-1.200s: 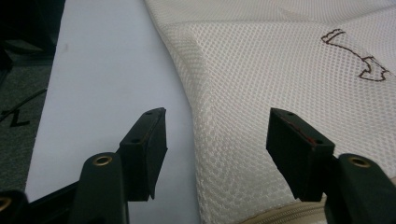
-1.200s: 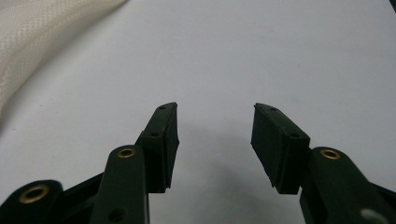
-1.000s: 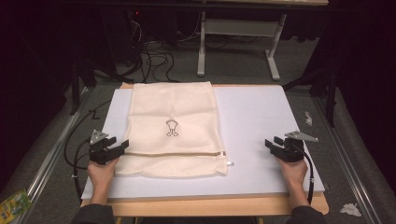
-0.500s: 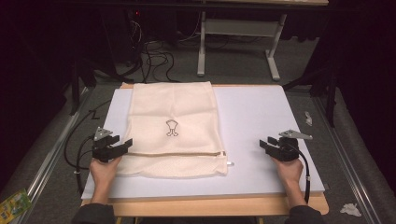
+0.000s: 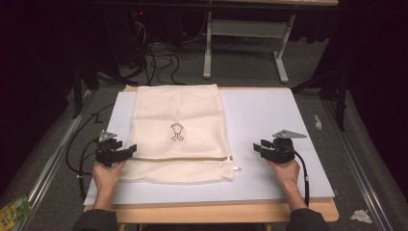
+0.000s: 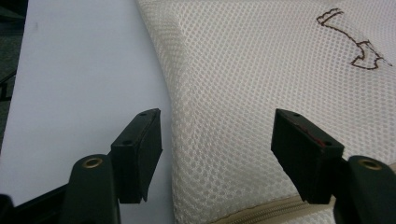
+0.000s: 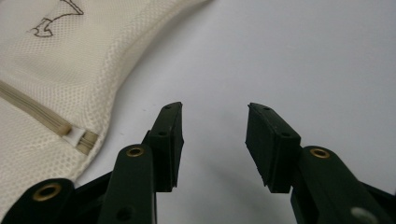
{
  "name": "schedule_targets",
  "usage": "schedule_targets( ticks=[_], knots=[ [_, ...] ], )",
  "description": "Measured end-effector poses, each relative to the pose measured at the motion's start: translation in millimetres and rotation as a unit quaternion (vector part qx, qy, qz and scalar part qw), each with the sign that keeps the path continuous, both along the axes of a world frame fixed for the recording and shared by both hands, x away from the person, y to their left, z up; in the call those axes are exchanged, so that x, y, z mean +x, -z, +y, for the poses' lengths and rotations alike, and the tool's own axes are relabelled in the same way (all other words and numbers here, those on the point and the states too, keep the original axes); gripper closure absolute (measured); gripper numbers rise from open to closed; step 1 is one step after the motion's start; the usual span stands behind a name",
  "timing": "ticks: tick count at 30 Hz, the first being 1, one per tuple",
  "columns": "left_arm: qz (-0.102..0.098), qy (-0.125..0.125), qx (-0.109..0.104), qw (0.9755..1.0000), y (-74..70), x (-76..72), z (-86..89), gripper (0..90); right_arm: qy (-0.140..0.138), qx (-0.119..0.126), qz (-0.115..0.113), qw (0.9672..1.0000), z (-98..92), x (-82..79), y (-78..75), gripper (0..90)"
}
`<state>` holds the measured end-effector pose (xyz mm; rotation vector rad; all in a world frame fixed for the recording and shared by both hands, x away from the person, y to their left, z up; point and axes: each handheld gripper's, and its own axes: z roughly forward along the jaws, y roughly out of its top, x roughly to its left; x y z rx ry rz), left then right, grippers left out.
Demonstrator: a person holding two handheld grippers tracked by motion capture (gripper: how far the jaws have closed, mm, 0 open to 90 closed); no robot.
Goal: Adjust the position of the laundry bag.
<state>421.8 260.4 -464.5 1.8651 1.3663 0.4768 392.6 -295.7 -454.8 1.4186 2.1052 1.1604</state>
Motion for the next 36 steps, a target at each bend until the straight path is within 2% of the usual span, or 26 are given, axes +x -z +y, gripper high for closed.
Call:
schedule_targets(
  ticks=[8, 22, 30, 36],
  knots=[
    [0.007, 0.001, -0.001, 1.0000, 2.0, 5.1, -3.2, 34.1, -0.032, 0.002, 0.027, 0.9991, 23.7, 9.5, 0.3, 57.4],
    [0.019, 0.002, 0.004, 0.9998, 4.6, 11.6, -8.6, 35.8, -0.067, 0.006, 0.050, 0.9965, 59.1, 21.4, 1.5, 56.1],
    [0.028, 0.004, 0.003, 0.9996, 6.2, 13.7, -9.4, 40.3, -0.087, 0.006, 0.070, 0.9938, 78.5, 28.7, 6.0, 55.2],
    [0.037, 0.007, 0.007, 0.9993, 7.8, 16.1, -8.6, 45.0, -0.090, 0.010, 0.085, 0.9922, 86.6, 34.3, 9.9, 57.7]
  ],
)
